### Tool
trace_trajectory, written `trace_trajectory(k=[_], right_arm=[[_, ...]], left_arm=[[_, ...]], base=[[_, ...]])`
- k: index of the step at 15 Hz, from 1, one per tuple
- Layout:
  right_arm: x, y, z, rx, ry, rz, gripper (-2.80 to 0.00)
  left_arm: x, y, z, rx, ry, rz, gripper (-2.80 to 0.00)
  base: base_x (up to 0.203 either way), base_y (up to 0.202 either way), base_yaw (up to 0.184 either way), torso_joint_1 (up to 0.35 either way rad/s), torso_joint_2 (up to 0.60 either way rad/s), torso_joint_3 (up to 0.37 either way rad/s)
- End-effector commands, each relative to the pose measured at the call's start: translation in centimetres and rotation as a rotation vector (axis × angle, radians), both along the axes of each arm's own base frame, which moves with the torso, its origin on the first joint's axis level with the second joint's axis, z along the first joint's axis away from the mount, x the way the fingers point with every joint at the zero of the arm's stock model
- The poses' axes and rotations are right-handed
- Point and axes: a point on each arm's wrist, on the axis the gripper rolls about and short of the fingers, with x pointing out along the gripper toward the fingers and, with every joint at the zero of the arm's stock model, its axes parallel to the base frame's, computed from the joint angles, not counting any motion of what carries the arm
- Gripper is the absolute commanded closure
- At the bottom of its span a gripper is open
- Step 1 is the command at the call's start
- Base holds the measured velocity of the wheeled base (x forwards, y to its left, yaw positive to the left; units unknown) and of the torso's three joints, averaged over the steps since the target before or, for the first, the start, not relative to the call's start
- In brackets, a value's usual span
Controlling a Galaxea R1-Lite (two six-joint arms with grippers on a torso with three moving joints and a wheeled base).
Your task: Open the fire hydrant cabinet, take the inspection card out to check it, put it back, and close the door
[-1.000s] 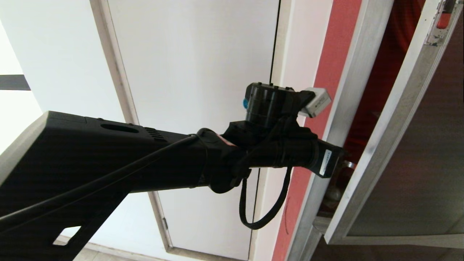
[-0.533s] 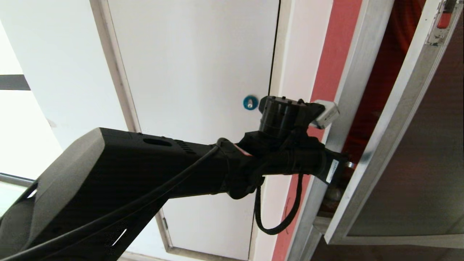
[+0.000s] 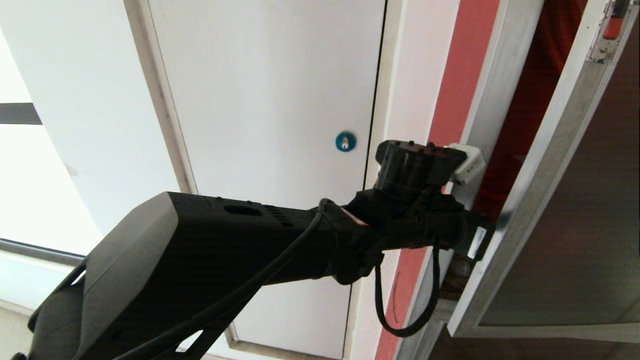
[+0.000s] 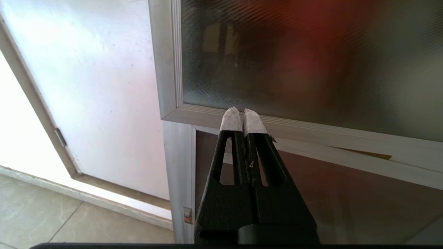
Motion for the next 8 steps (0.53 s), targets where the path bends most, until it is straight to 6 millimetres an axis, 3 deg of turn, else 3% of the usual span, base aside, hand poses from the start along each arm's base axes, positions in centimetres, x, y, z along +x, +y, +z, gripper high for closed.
trace_trajectory(k=[1,8], right_arm=[[0.0,0.0,0.0,-0.001,0.000,0.001,0.00],[0.0,0.0,0.0,-0.001,0.000,0.001,0.00]], left_arm=[[-0.6,-0.4,0.2,-0.006,-0.003,-0.016,0.00],[-2.7,-0.2,0.6,0.011,0.009,-0.052,0.00]], base=[[0.000,0.000,0.000,0.000,0.00,0.000],[0.000,0.000,0.000,0.000,0.00,0.000]])
